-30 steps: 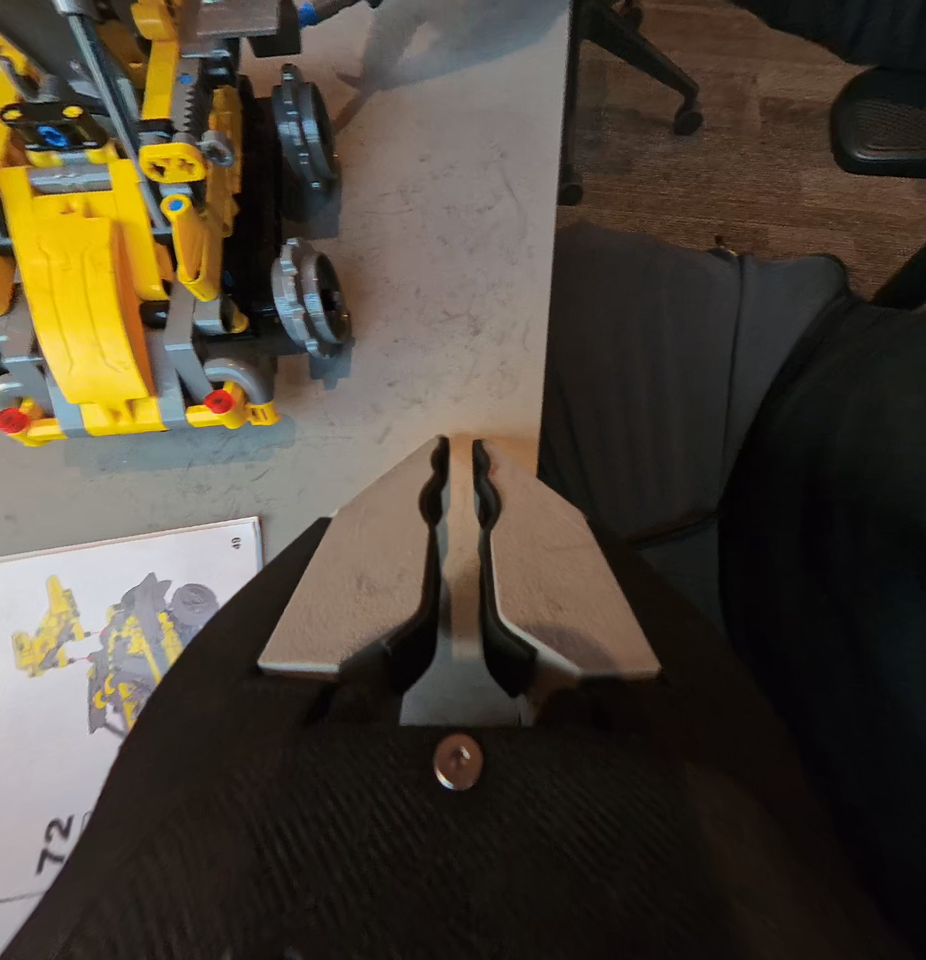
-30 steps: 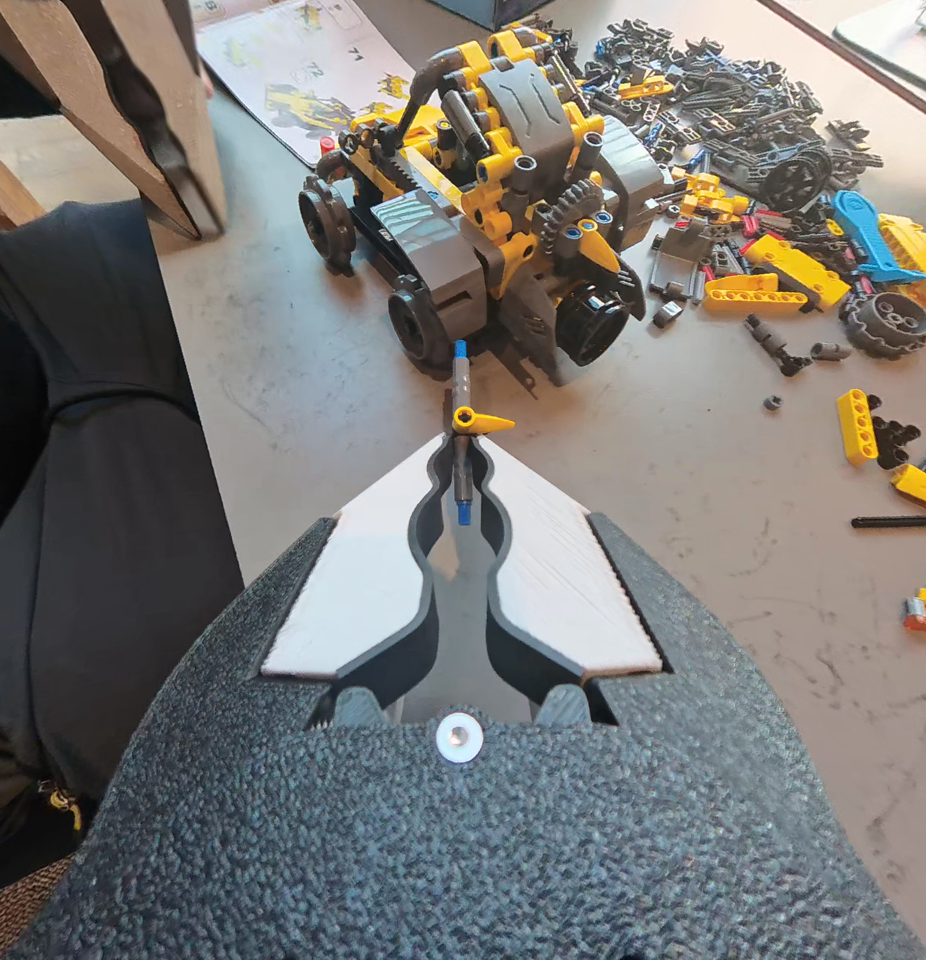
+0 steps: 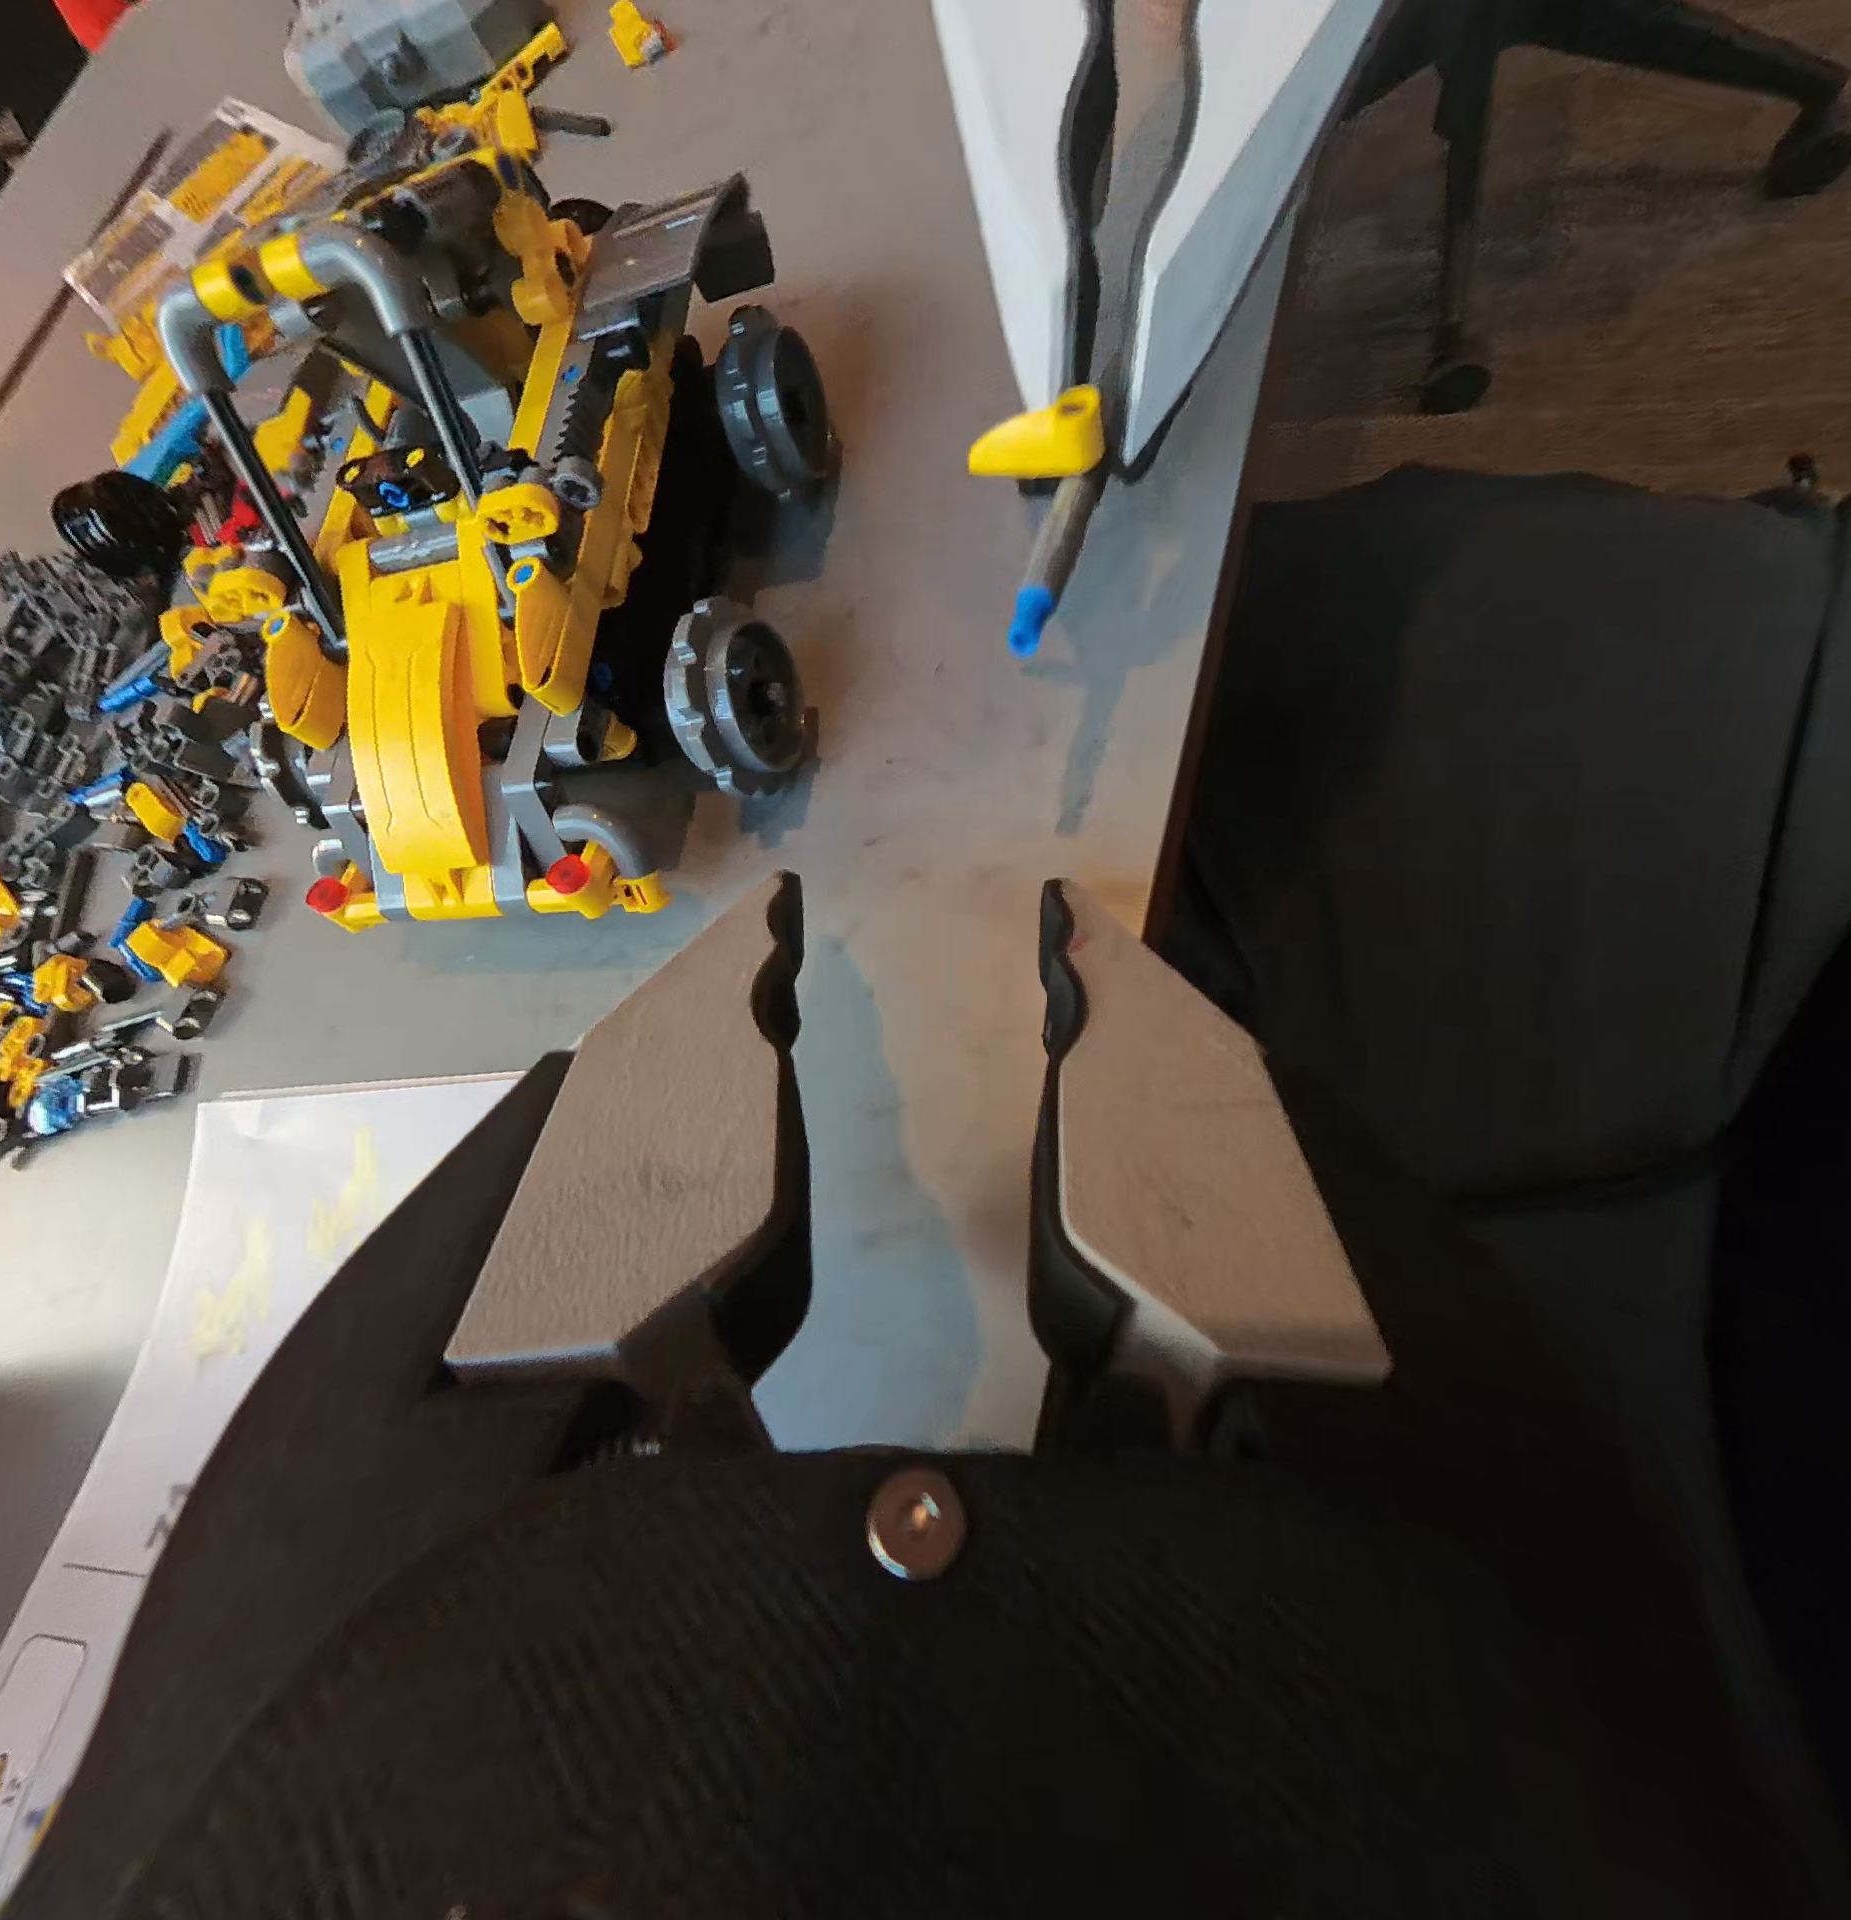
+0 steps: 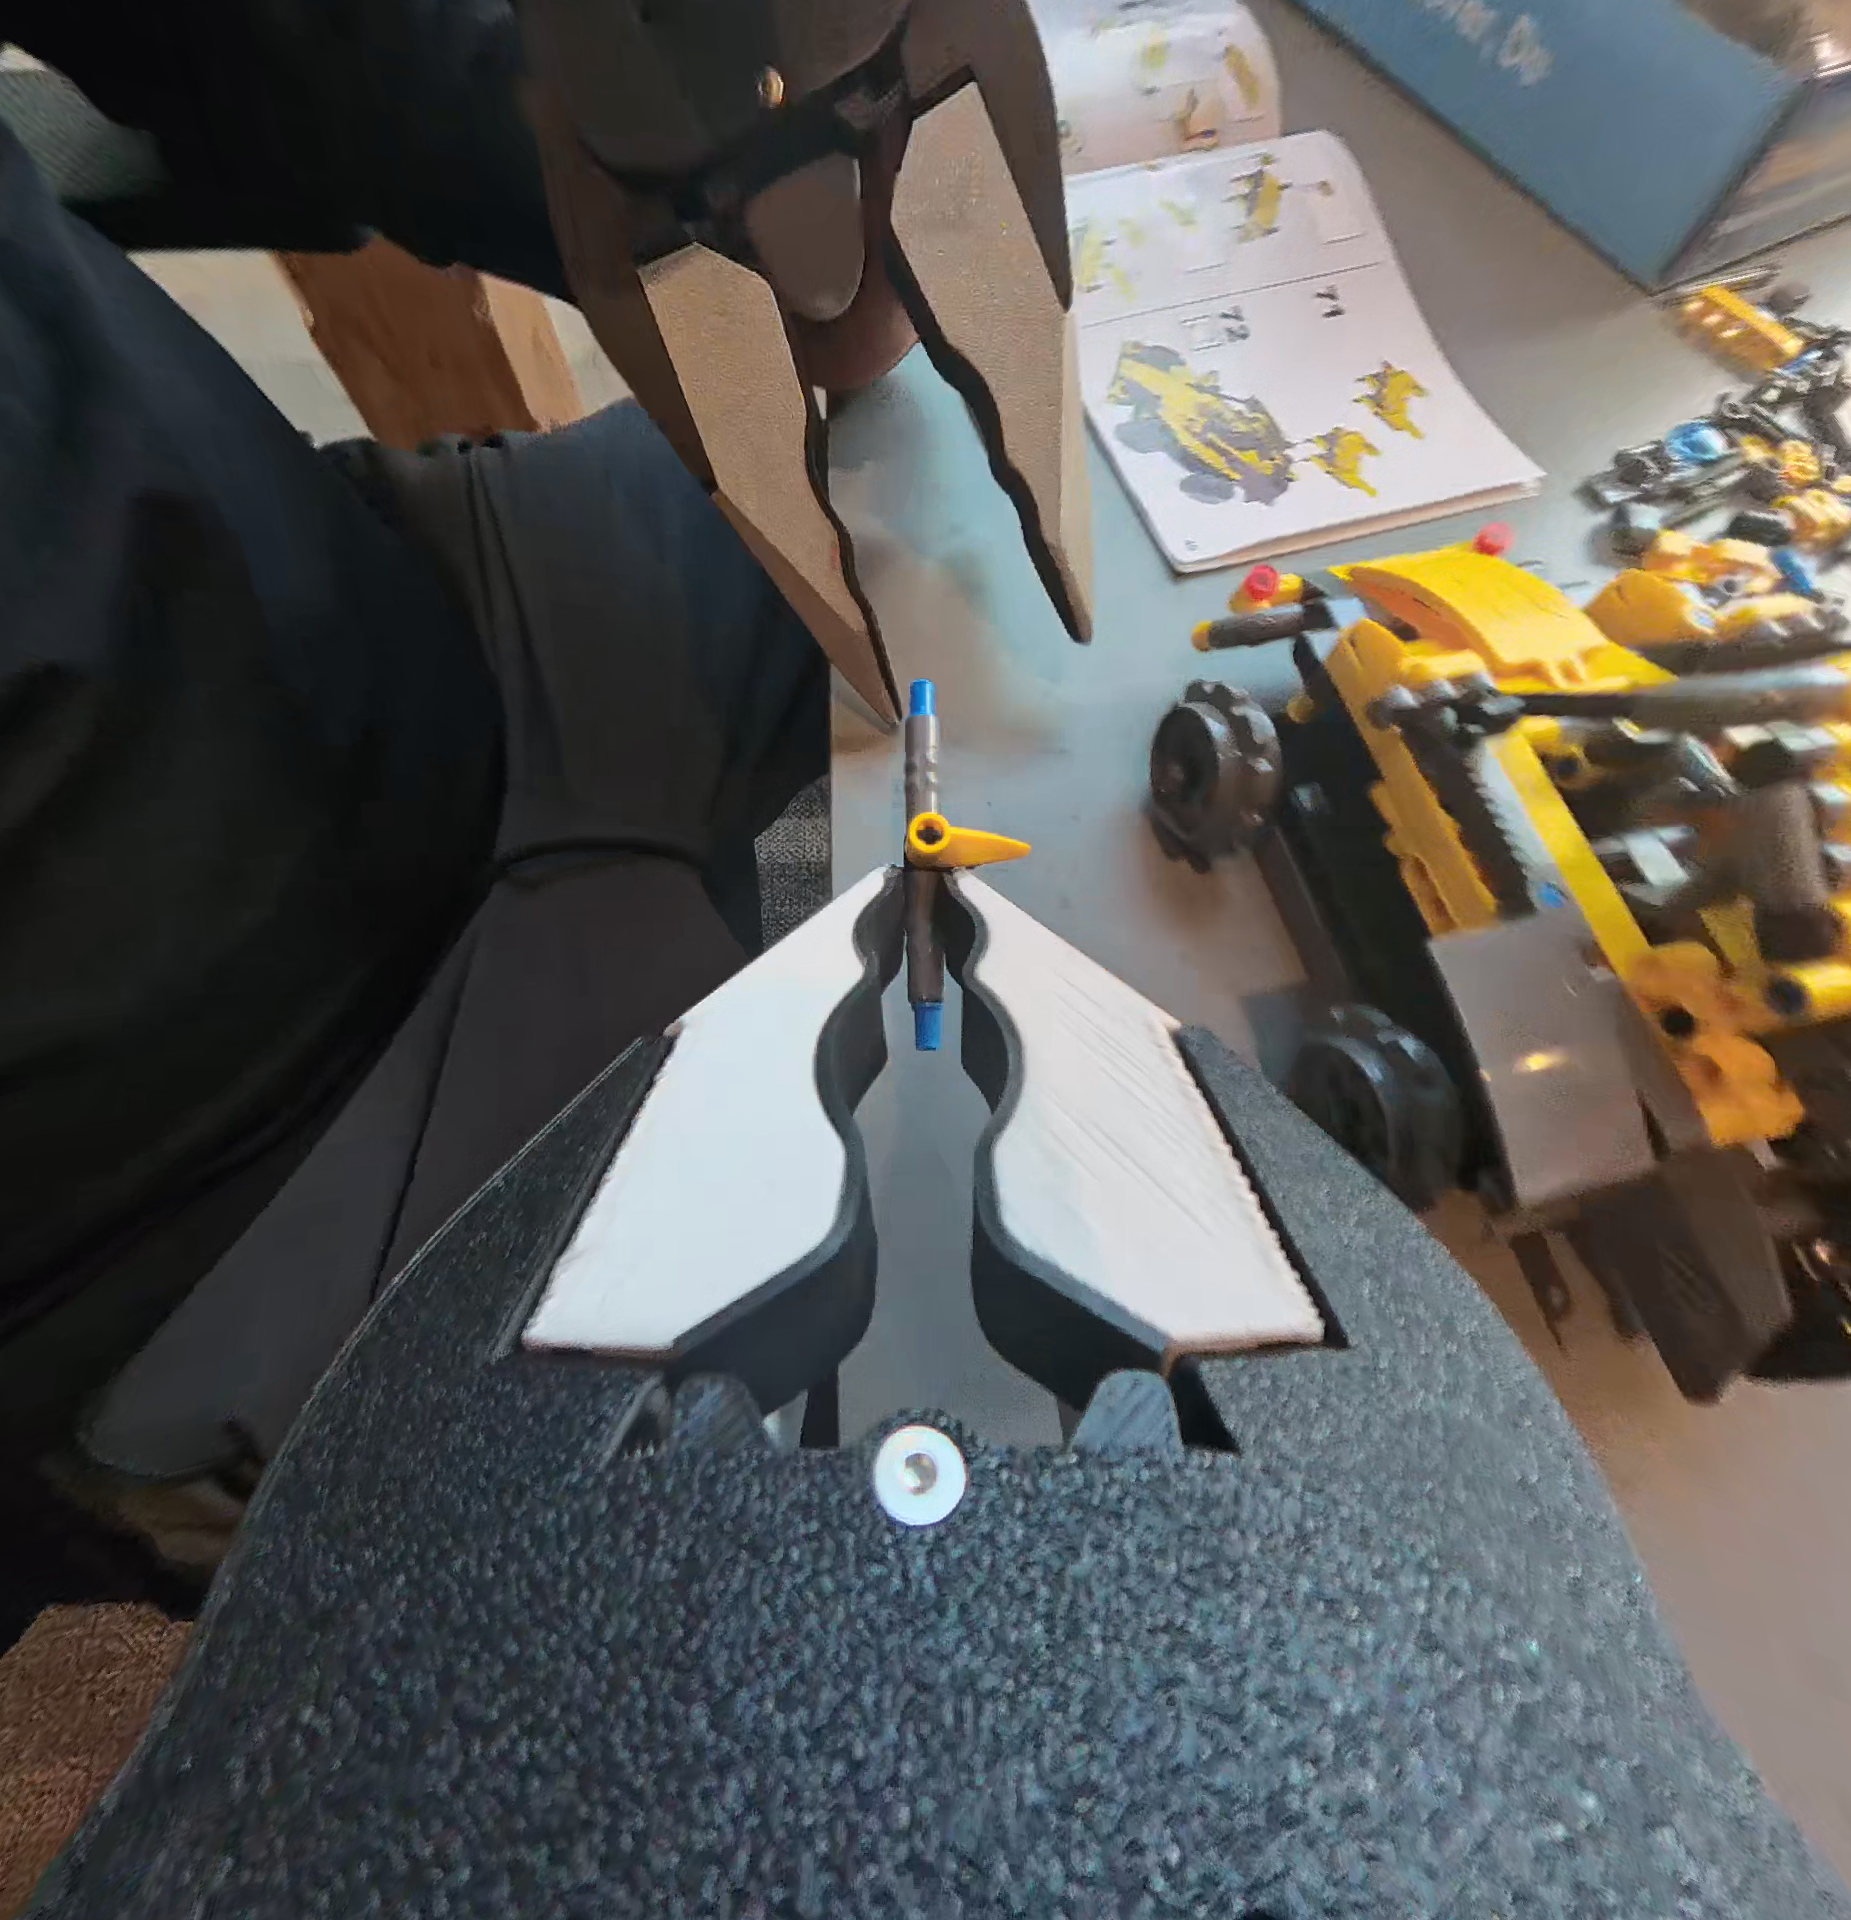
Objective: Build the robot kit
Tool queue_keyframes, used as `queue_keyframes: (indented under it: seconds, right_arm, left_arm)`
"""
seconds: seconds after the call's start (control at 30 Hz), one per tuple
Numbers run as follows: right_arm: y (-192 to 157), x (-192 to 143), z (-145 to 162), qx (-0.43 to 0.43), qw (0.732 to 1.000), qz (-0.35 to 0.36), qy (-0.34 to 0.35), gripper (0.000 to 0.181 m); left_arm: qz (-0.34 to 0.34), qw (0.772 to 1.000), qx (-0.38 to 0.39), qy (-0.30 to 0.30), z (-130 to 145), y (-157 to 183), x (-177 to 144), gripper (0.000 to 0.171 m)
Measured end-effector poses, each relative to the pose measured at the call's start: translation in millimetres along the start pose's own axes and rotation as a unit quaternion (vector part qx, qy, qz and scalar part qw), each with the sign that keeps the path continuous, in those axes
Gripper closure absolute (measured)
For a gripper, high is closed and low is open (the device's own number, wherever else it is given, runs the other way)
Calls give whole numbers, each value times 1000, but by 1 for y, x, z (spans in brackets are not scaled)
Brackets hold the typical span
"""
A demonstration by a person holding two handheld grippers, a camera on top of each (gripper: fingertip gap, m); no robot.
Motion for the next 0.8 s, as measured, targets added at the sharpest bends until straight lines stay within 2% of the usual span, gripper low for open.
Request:
queue_keyframes:
  seconds: [0.23,0.5,0.8]
  right_arm:
    - [3,30,-1,4,1000,3,-31,178]
    - [5,39,-2,18,1000,-4,-22,177]
    - [13,30,3,27,1000,1,-11,178]
  left_arm:
    - [-27,998,63,4,0,9,0,141]
    - [-12,999,45,-2,0,8,1,144]
    - [-3,999,43,-4,1,9,2,149]
Point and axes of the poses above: each gripper's, where its closed fingertips meet, x out along the fingers, z out of its underside, y = z × x across the jaws, the point moved 3 cm from there along -x, back along the fingers
